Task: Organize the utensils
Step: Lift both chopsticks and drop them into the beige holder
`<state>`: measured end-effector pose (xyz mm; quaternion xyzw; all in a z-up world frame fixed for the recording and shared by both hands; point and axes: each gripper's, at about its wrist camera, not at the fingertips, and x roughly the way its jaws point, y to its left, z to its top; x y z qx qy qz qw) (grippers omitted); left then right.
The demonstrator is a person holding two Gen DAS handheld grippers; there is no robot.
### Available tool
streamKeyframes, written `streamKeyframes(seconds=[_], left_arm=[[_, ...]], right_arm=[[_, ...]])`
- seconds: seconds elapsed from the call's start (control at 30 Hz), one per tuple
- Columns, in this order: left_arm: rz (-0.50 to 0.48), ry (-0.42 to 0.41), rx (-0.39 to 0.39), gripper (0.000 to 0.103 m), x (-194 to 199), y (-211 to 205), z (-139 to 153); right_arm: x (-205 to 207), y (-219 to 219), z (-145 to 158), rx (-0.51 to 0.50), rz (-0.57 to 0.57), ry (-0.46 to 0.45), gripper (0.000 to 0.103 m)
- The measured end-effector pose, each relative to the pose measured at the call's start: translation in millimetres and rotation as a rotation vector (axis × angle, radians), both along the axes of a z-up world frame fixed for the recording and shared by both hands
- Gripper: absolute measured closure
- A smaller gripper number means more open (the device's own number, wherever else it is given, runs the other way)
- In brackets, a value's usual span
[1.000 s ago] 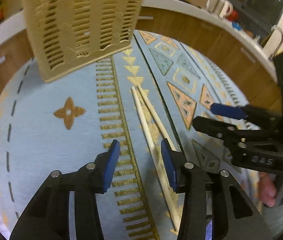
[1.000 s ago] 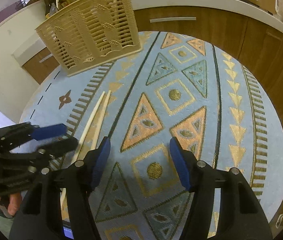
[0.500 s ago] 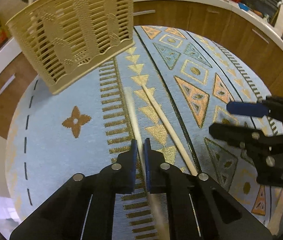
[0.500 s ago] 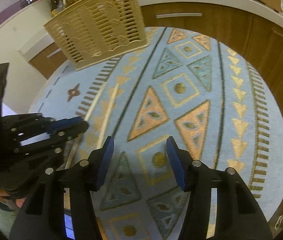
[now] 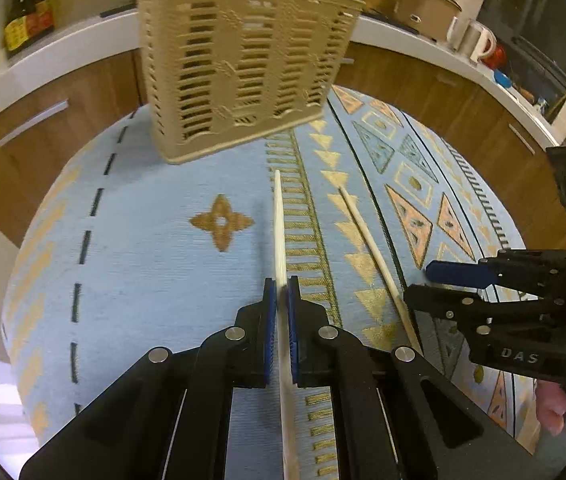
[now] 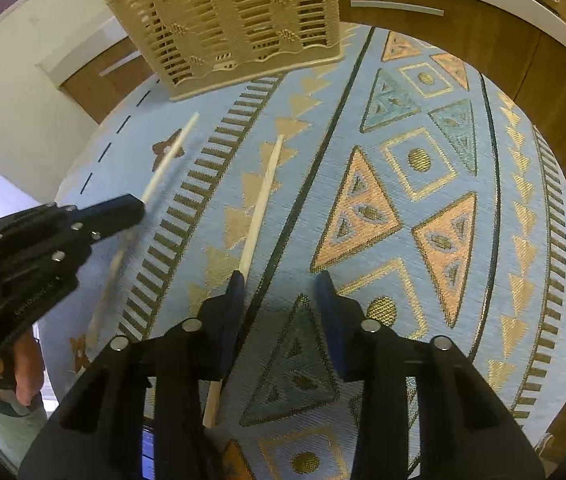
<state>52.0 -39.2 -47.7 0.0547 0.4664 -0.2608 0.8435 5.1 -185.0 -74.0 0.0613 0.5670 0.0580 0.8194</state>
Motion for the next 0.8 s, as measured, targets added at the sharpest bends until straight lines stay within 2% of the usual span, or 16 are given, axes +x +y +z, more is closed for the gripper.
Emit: streamKeyframes(seconds=[0.07,0.2,0.3,0.4,0.43,0.47,0.5,0.67,0.73,0.8], left_arm=[[0.005,0.0,-0.016,0.099,-1,3,2],[0.012,-0.003,-0.031,0.099,0,6,3],[0.02,-0.006,-0.03,0.099,1,8,3],[0.01,-0.013,-0.03,0.099,-3,13,6],[0.011,-0.015,-0.033,0.099,-4,14,7],[0.012,-0.015,-0.037,0.099,-3,15,7],[0.015,-0.014,-0.046,0.099,-3,16,8],[0.015,-0.026,-0.061,0.099,-1,15,7],[0.03,-0.041,-0.07,0.099,-1,18,11],[0.049,-0.059,-0.097,0.099,0,25,18]], right_arm=[[7,8,3,-0.022,0.037,0.017,0.074],[20,26,14,-0.042,0.066,0.019,0.074],[29,36,-3,-0.048,0.069,0.081,0.073],[31,40,-4,-0.061,0.075,0.088,0.074],[32,40,-5,-0.069,0.075,0.091,0.08],[34,41,-5,-0.095,0.076,0.092,0.092],[36,38,-5,-0.108,0.078,0.094,0.096],[46,21,-5,-0.004,0.09,0.118,0.099],[44,13,-4,0.067,0.1,0.097,0.099],[43,7,-2,0.09,0.097,0.075,0.099]])
